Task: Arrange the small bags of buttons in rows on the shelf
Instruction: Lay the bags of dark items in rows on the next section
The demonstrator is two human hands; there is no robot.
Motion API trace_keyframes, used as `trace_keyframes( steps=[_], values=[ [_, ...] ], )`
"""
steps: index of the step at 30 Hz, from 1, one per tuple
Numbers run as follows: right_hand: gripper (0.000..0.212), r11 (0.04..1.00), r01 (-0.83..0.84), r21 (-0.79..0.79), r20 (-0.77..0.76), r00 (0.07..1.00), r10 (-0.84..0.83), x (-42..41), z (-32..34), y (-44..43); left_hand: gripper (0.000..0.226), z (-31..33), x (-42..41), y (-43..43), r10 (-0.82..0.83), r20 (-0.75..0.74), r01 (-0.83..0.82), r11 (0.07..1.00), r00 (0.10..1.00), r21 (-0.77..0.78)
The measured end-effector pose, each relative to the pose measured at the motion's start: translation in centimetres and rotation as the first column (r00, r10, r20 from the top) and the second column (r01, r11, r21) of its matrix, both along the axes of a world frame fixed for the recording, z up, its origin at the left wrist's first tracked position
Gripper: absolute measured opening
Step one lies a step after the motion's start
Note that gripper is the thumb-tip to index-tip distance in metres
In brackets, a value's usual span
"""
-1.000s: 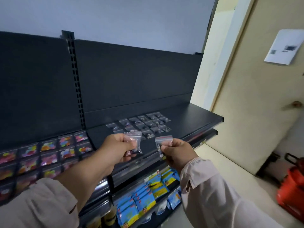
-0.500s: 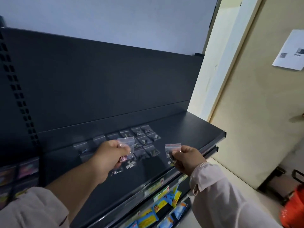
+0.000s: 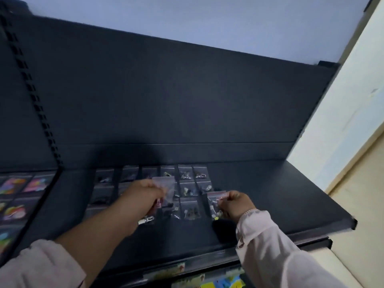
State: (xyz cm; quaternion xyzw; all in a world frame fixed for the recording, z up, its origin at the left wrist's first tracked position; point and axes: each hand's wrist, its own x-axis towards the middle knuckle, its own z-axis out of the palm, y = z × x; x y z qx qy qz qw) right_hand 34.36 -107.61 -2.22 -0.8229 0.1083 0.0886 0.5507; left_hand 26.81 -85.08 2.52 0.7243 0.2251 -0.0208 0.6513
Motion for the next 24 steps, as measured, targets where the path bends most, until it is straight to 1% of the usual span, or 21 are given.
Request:
trace_keyframes(
  steps=[3,6,9,11,14,18,19,20,22,24],
  values=[
    [0.026,0.996,-0.049,-0.073,0.004,0.999,0.050,1.9,-1.2,-0.1,0.008,-0.6,0.1,-0.9,0.056,-0.017,-0.056,0.998,0.998,0.012],
    [0.025,0.994,-0.089,-0.063,-0.022,0.996,0.088,3.1,-2.1,0.1,0.013,-0.9,0.0,-1.4,0.106,-0.025,-0.106,0.994,0.994,0.019],
    [0.022,0.992,-0.119,-0.049,-0.023,0.993,0.118,3.5,-2.7,0.4,0.010,-0.9,0.0,-1.6,0.147,-0.030,-0.147,0.989,0.989,0.020],
    [0.025,0.987,-0.148,-0.058,-0.007,0.989,0.148,3.7,-3.0,0.4,0.008,-1.0,0.0,-1.8,0.166,-0.020,-0.166,0.986,0.986,0.015],
    [0.025,0.974,-0.197,-0.111,0.018,0.980,0.200,3.9,-3.3,0.5,0.009,-1.0,-0.1,-2.0,0.177,-0.010,-0.177,0.984,0.984,0.019],
    [0.024,0.965,-0.221,-0.143,0.003,0.975,0.224,3.8,-3.1,0.6,0.005,-1.1,-0.4,-1.9,0.194,0.006,-0.194,0.981,0.981,0.032],
    [0.022,0.958,-0.230,-0.172,0.016,0.972,0.236,3.8,-2.9,0.6,0.006,-1.1,-0.5,-1.8,0.196,0.007,-0.196,0.980,0.981,0.035],
    [0.018,0.932,-0.254,-0.259,0.031,0.962,0.271,3.8,-2.6,0.5,0.009,-1.1,-0.6,-1.6,0.196,0.006,-0.196,0.980,0.981,0.035],
    [0.012,0.813,-0.290,-0.505,0.032,0.935,0.354,3.5,-1.3,0.3,0.008,-0.9,-1.0,-1.3,0.193,0.008,-0.193,0.981,0.981,0.032],
    [0.019,0.681,-0.267,-0.681,0.063,0.906,0.418,2.9,0.1,0.3,0.004,-0.7,-1.5,-0.8,0.190,0.023,-0.191,0.981,0.982,0.046]
  ],
)
